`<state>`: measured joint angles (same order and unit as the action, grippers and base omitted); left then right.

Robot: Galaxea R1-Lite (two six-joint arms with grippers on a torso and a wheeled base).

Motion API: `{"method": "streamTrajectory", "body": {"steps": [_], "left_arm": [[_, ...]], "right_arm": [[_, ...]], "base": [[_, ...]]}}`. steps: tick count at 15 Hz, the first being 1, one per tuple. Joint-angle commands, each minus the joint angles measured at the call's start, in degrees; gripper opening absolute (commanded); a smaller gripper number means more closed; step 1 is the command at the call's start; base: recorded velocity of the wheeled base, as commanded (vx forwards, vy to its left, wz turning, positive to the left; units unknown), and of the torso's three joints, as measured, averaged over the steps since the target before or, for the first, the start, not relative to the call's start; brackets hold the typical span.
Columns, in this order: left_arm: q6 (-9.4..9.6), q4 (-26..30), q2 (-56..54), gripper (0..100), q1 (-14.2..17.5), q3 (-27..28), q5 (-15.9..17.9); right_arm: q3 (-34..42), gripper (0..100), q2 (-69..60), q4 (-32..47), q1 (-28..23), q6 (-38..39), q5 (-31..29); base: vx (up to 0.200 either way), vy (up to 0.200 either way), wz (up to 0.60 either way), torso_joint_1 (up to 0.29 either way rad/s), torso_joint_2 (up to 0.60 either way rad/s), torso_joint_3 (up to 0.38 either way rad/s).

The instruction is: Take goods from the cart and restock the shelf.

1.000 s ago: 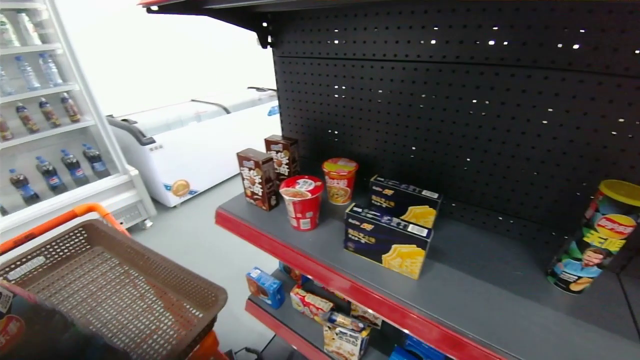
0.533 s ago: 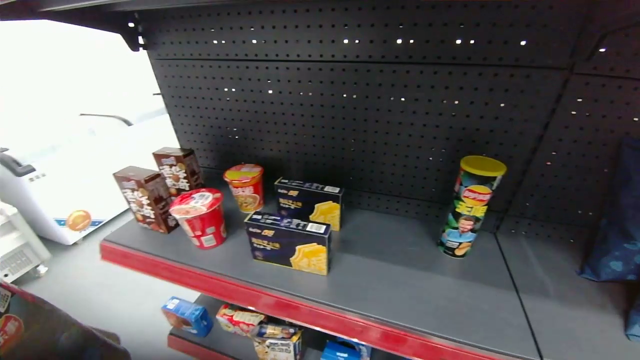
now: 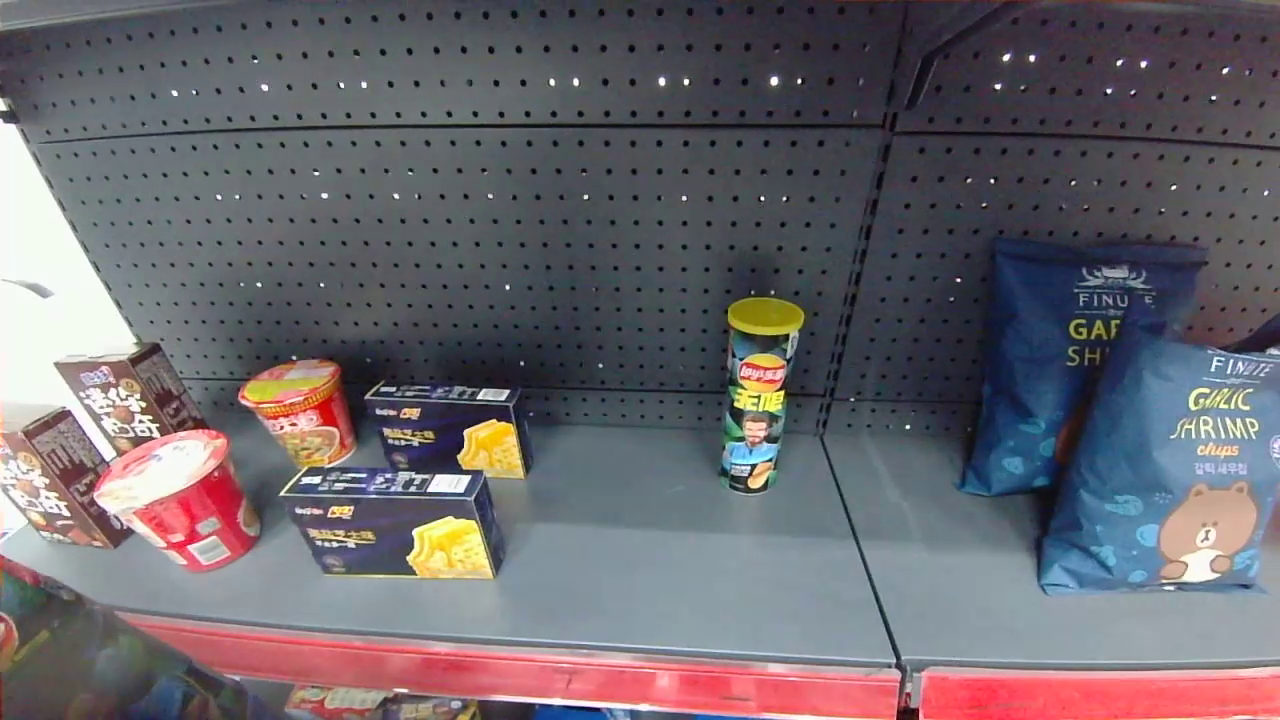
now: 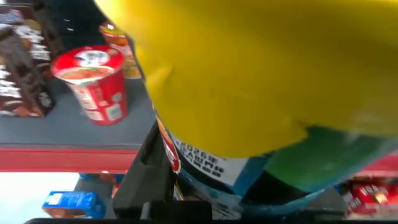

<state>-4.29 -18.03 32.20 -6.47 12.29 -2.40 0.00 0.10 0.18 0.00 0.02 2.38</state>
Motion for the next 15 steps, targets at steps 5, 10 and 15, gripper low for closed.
{"method": "streamTrajectory", "body": {"steps": [5, 10, 15], "left_arm": [[0.34, 4.23, 0.06, 0, 3.75, 2.48, -1.91], [1.04, 10.12, -2.05, 0, 3.48, 5.55, -1.82], [1.21, 10.12, -1.87, 0, 3.4, 5.55, 0.73]], "right_arm": [[-0.18, 100, 0.17, 0.43, 0.44, -1.17, 1.23], [-25.22, 100, 32.16, -5.9, 8.09, -4.51, 11.51], [-41.4, 100, 56.42, -12.75, 17.23, -3.89, 12.48]], "base": [[0.0, 0.0, 0.0, 0.0, 0.0, 0.0], [0.0, 0.0, 0.0, 0.0, 0.0, 0.0], [0.0, 0.0, 0.0, 0.0, 0.0, 0.0]]}}
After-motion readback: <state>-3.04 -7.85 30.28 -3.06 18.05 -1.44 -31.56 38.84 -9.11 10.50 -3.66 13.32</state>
